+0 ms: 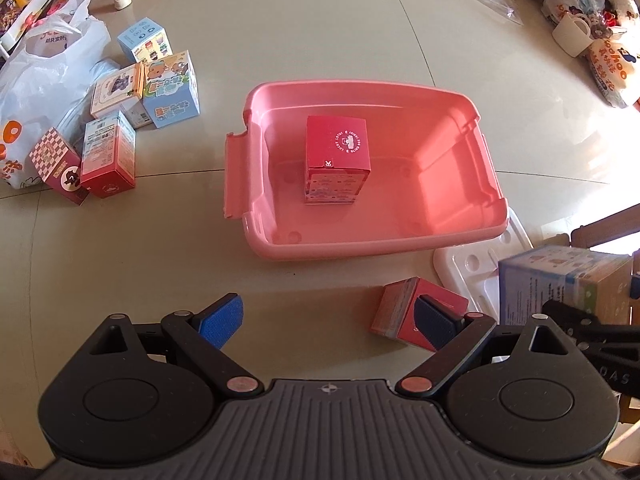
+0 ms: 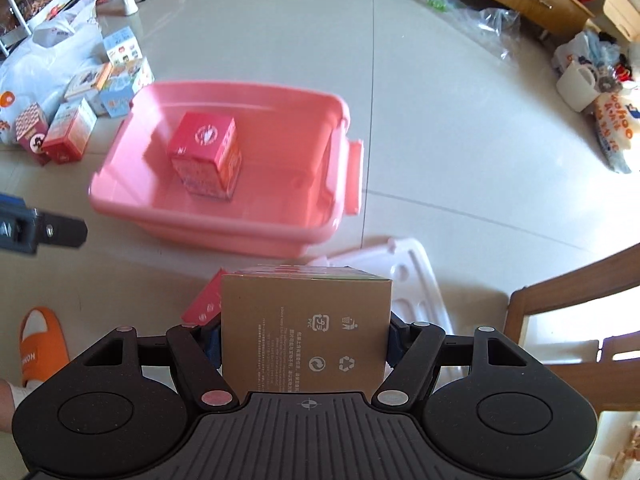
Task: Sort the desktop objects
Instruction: 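Lift the tan box with the right gripper and carry it over the bin, then lower the tan box beside the red box and open the right gripper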
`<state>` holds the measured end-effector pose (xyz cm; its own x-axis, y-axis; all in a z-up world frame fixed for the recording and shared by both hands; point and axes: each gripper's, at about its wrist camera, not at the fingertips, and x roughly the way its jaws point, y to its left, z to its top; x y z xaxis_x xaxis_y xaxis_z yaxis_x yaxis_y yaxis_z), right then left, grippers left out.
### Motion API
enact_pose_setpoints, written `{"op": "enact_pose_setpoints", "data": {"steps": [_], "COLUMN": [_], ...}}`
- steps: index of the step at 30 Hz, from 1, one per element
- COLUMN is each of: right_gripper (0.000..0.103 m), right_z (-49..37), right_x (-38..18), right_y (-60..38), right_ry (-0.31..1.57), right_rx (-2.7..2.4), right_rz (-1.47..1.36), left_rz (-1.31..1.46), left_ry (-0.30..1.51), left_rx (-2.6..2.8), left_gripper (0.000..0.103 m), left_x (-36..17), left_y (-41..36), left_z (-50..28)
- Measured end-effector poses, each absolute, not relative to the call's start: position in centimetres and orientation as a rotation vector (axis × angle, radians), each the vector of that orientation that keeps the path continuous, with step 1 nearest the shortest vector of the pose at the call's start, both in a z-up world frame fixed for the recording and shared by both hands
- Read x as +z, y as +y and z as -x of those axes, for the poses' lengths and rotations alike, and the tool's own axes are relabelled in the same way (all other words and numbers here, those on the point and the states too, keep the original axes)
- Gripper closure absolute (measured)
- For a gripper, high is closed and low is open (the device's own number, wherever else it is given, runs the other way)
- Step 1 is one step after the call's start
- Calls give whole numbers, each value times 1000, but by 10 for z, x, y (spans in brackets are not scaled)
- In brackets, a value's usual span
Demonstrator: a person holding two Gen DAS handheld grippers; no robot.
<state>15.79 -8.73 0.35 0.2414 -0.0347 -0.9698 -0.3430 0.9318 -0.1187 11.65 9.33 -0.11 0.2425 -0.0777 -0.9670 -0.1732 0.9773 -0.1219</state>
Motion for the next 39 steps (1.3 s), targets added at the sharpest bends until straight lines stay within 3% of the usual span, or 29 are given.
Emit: {"op": "enact_pose_setpoints", "data": {"steps": [14,39], "right_gripper": [36,36], "right_z": [-248,-330], "right_x": [11,-156], "right_y": [-40,3], "right_ry": [1291,1473], "right_rx": [181,136], "right_rz": [198,234], "left_rz": [242,317], "left_ry": [1345,1438], "left_rx": [72,137], "left_gripper": [8,8], "left_x": [-5,-35], "left_y": [93,116], "left_z": [-123,-147]}}
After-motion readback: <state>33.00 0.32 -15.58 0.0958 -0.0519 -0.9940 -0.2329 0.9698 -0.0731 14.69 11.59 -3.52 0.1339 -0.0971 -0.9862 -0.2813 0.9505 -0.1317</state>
